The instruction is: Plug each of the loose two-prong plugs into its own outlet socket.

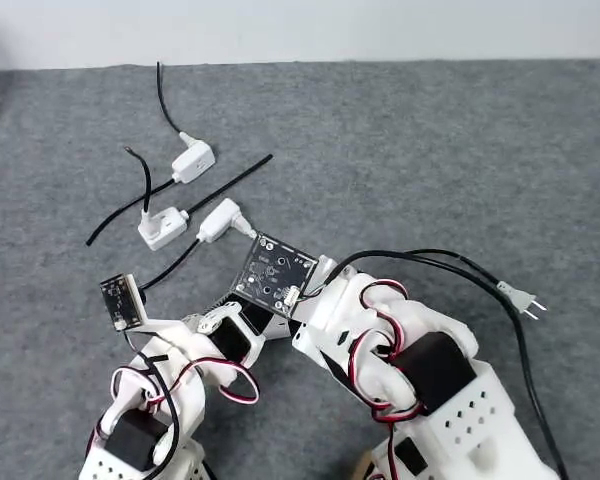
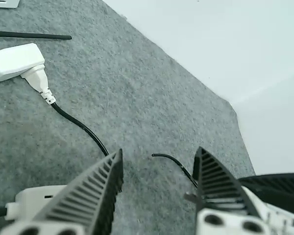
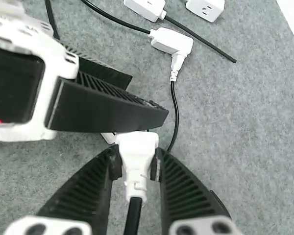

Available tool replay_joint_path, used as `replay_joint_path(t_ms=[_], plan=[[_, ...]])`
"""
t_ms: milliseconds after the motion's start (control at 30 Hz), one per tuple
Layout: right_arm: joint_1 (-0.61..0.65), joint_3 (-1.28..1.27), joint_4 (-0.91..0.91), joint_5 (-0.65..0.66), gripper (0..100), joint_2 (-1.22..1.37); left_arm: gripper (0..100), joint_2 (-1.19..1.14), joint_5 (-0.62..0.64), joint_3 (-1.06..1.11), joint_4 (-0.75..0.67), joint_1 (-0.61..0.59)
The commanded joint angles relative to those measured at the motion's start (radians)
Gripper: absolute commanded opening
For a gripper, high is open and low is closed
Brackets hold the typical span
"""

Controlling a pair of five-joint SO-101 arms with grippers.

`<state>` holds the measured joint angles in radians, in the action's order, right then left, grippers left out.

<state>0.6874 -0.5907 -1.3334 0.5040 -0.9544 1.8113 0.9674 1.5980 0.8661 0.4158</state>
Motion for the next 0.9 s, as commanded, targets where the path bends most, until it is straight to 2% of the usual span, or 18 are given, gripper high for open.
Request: replay_joint_path(t_ms=[0,167,767,867], plan=[[-0.001,0.094,0.038,-0.009,0.8,-0.028,22,0.011,-0.008,0.001,0.029,0.011],[-0.001,0.094,0.039,-0.009,0.8,-0.028,22,0.011,-0.009,0.002,0.068,0.094],[-0.001,0.092,0.041,-0.009,0.8,-0.028,22,0.011,-0.043,0.022,0.049,0.103],[-0.001,0.092,0.041,-0.009,0.8,-0.028,22,0.011,-0.043,0.024,0.055,0.137]])
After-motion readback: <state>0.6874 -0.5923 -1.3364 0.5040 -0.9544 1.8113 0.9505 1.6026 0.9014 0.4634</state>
